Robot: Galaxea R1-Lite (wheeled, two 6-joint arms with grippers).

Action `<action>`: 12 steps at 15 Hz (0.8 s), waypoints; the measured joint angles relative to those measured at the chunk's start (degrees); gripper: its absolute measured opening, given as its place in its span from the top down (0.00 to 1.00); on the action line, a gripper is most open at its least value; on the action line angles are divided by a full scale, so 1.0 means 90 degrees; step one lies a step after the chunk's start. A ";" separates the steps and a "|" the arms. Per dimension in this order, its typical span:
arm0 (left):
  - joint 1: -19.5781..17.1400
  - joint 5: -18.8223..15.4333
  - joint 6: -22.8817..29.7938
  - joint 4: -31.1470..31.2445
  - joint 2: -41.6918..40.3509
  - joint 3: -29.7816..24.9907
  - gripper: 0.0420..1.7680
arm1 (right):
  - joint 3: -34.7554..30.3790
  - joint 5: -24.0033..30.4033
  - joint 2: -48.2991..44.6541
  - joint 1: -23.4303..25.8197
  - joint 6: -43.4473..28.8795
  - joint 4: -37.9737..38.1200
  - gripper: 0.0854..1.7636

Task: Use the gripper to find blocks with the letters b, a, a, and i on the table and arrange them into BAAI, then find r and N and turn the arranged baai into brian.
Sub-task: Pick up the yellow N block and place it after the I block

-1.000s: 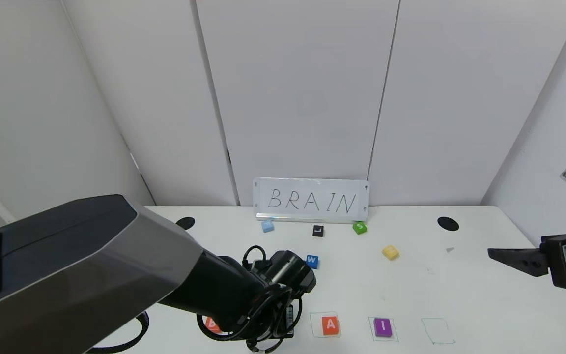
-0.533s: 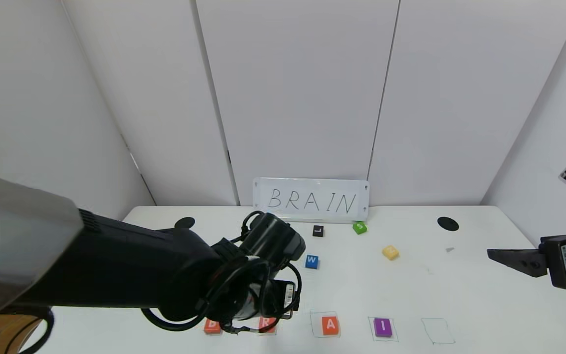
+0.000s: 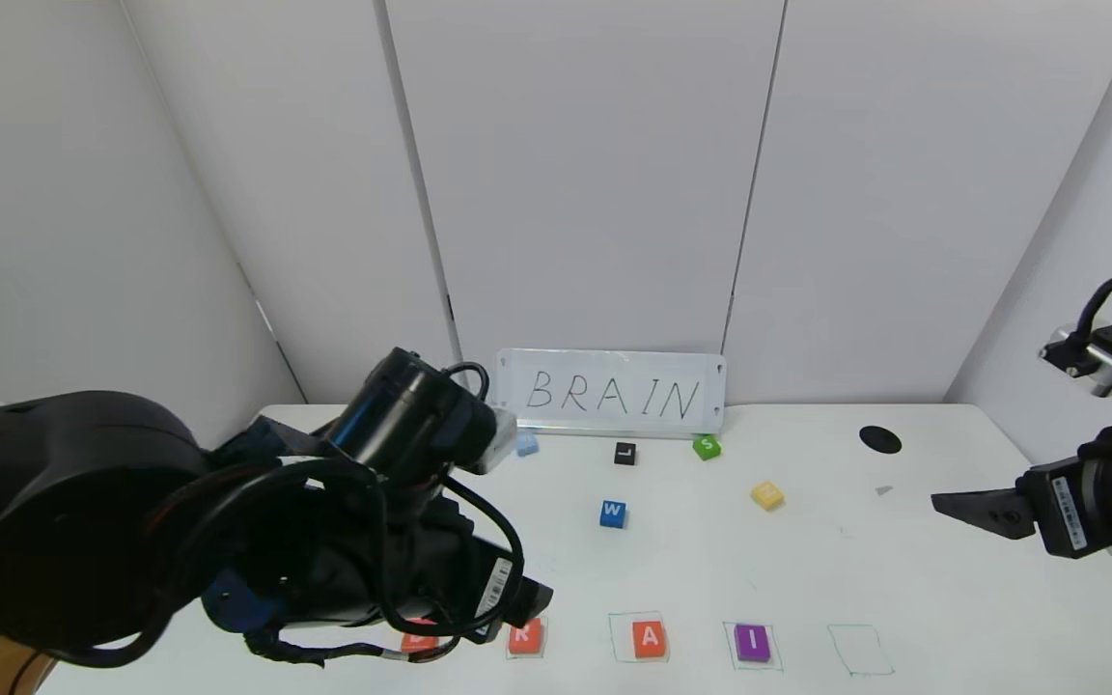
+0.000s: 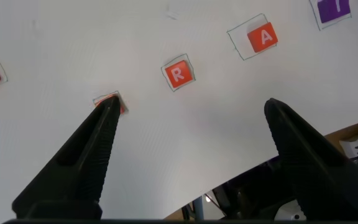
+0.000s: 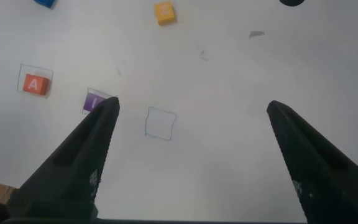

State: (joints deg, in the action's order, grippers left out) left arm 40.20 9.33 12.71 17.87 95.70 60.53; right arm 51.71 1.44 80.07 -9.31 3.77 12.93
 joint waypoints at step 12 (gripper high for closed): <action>-0.0962 -0.0833 -0.0565 0.0008 -0.0891 -0.0031 0.04 | 0.2532 0.0469 0.2423 -0.0085 0.1424 0.1533 0.03</action>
State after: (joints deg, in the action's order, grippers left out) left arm 31.55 1.83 7.63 17.94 87.67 60.25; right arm 74.50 5.66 101.88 -10.08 16.58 26.73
